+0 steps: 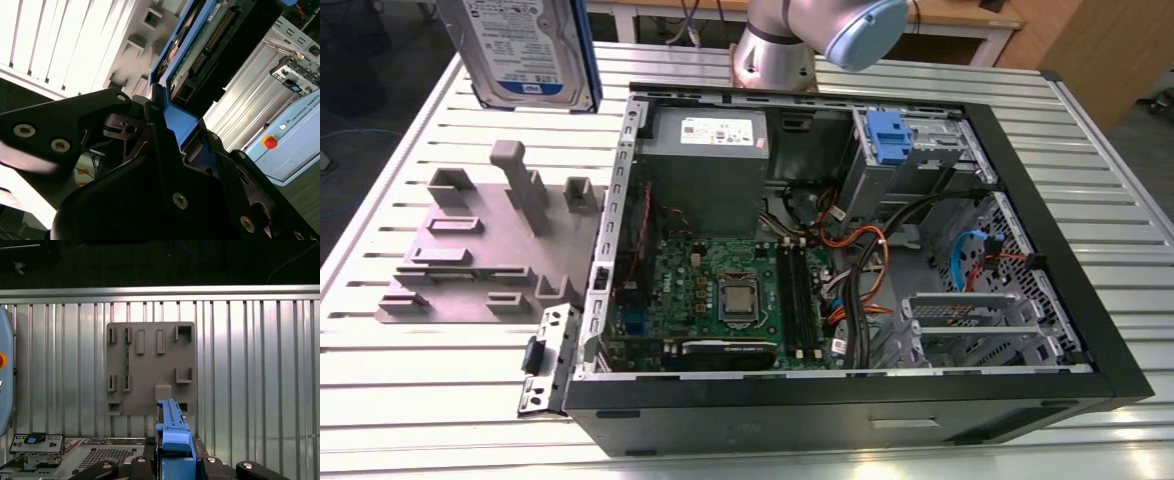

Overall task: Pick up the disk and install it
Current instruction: 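Pick up the disk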

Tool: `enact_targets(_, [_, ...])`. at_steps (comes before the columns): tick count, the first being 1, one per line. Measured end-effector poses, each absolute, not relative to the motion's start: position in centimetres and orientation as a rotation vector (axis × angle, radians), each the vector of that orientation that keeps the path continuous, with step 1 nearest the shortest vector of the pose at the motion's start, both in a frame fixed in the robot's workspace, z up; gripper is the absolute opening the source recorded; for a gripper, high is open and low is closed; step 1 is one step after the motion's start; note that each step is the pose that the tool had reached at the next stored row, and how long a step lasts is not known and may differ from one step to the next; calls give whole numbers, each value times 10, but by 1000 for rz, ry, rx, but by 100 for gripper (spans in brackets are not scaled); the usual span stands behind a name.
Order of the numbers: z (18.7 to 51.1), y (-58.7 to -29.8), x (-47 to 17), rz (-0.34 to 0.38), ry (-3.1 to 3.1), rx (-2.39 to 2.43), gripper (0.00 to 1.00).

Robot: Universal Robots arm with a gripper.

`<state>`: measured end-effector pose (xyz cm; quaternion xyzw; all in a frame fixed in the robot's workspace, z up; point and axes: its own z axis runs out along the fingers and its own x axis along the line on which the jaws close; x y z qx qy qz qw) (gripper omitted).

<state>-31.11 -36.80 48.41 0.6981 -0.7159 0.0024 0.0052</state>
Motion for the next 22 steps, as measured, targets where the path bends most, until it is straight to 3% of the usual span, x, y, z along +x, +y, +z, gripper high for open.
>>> enact_targets(16, [481,-400,-307,7,-2242,2186,36])
enact_targets(22, [480,-406,-306,-32,-2259,2203,36])
